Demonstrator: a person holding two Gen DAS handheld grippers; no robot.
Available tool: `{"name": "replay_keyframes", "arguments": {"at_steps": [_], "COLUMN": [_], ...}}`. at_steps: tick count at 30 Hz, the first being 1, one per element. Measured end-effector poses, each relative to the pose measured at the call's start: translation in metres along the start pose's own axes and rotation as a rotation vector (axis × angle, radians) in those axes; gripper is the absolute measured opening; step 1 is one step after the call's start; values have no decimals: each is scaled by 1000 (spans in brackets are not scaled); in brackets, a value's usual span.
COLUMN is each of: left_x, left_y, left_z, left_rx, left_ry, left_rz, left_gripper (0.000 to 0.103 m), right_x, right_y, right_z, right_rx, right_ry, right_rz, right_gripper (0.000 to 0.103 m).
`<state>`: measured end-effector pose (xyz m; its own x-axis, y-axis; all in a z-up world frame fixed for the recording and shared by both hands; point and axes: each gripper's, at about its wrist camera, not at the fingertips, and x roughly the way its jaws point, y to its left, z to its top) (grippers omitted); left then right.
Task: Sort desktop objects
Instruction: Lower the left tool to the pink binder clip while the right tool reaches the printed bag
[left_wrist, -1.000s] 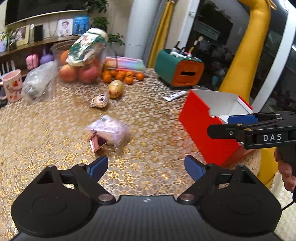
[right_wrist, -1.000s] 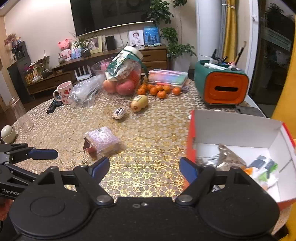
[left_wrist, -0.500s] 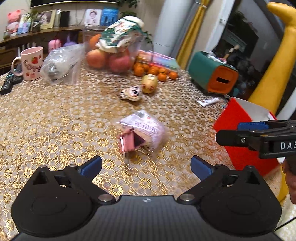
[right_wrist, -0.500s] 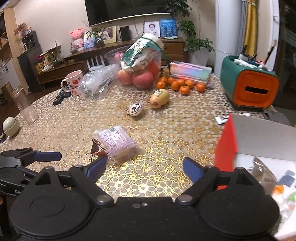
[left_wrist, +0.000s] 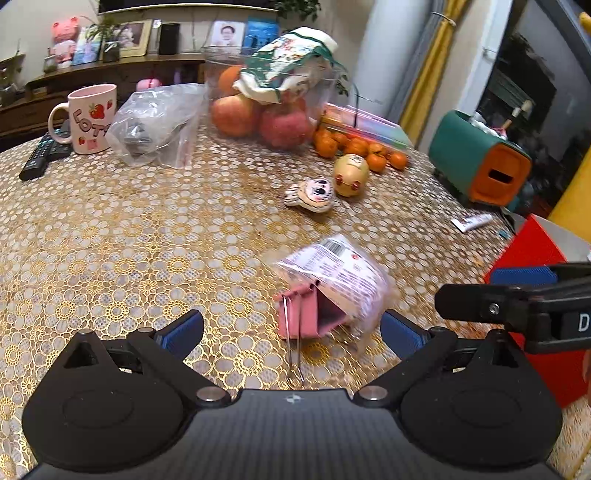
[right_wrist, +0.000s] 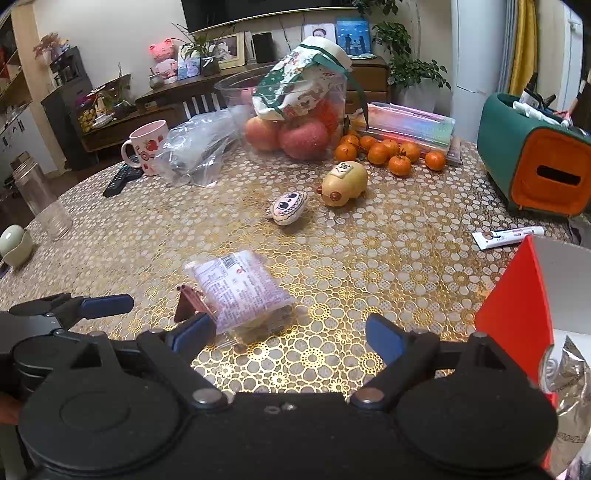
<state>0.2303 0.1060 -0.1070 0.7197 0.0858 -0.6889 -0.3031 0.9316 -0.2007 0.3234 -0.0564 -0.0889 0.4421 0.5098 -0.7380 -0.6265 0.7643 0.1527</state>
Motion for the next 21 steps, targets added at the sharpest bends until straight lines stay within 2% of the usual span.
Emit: {"name": "replay_keyframes", "arguments": {"at_steps": [8,10,16,21], "left_x": [11,10,6,7], "left_y": [12,18,30,37], "left_z": [-1,-1,1,-3], "left_rx": [17,30,124,118], "left_ry": [3,-5,-6,17], "left_rz": [25,12,33,-20], "left_gripper": [102,103,102,102], "right_x": [14,18,30,41], "right_y": [-1,1,8,15], "right_z": [5,6,12,13], "right_rx": [12,5,-11,-31], "right_ry": [13,16,26,42], "right_rz": [6,12,23,29], "right_gripper": [90,90,90,90]}}
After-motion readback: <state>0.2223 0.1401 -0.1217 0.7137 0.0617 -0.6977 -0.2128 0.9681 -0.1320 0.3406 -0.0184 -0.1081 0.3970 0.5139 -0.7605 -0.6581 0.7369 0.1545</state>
